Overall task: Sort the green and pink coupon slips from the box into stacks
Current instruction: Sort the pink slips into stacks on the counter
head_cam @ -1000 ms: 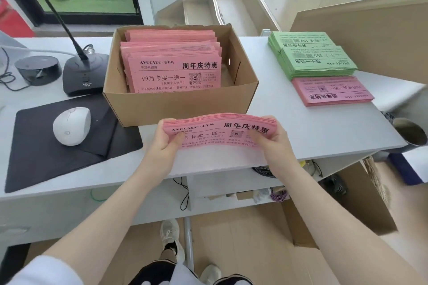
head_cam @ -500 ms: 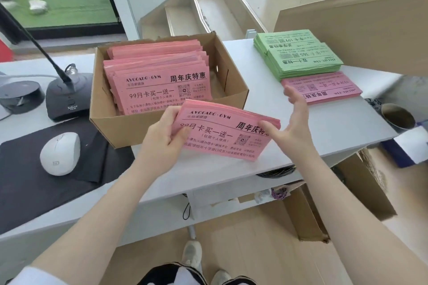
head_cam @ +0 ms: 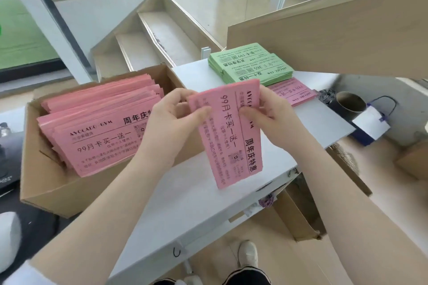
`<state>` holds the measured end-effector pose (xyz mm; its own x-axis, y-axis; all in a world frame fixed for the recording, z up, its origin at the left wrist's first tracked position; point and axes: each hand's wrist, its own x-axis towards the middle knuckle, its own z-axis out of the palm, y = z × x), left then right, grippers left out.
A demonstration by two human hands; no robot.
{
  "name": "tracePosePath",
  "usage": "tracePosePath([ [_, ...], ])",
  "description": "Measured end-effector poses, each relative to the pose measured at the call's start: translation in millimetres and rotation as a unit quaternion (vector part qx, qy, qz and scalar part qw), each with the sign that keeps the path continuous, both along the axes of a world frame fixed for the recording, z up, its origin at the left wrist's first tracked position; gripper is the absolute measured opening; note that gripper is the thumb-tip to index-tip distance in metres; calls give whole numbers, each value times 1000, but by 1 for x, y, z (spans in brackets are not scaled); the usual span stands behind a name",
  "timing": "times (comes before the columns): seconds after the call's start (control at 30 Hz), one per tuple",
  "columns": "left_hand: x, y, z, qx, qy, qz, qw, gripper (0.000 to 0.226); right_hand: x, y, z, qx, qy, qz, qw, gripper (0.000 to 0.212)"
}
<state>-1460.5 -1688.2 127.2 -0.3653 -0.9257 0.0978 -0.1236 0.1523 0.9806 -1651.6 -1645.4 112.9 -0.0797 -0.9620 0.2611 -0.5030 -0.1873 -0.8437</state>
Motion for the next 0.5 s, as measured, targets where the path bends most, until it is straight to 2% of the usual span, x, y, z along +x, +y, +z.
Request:
tracePosePath([
  [0.03, -12, -3, -3, 65, 40, -15, 997, 8, -12, -2, -4, -4, -67, -16, 998, 18],
  [0.07, -24, -5, -9, 108, 46, -30, 993, 6, -22, -5, -8, -10, -129, -34, 991, 21],
  [0.2, -76, -3, -47, 155, -51, -76, 984, 15, -67, -23, -25, -6, -361, -128, 924, 17],
  [0.37, -133, -11, -78, 209, -57, -60, 974, 19, -134, -44, -51, 12, -433, -233, 871, 13],
  [0.43, -152, -17, -84, 238, -27, -20, 971, 16, -158, -48, -64, 39, -457, -269, 847, 12],
  [0.5, -168, -29, -91, 250, 4, 46, 967, 17, -180, -50, -73, 62, -456, -300, 836, 21],
])
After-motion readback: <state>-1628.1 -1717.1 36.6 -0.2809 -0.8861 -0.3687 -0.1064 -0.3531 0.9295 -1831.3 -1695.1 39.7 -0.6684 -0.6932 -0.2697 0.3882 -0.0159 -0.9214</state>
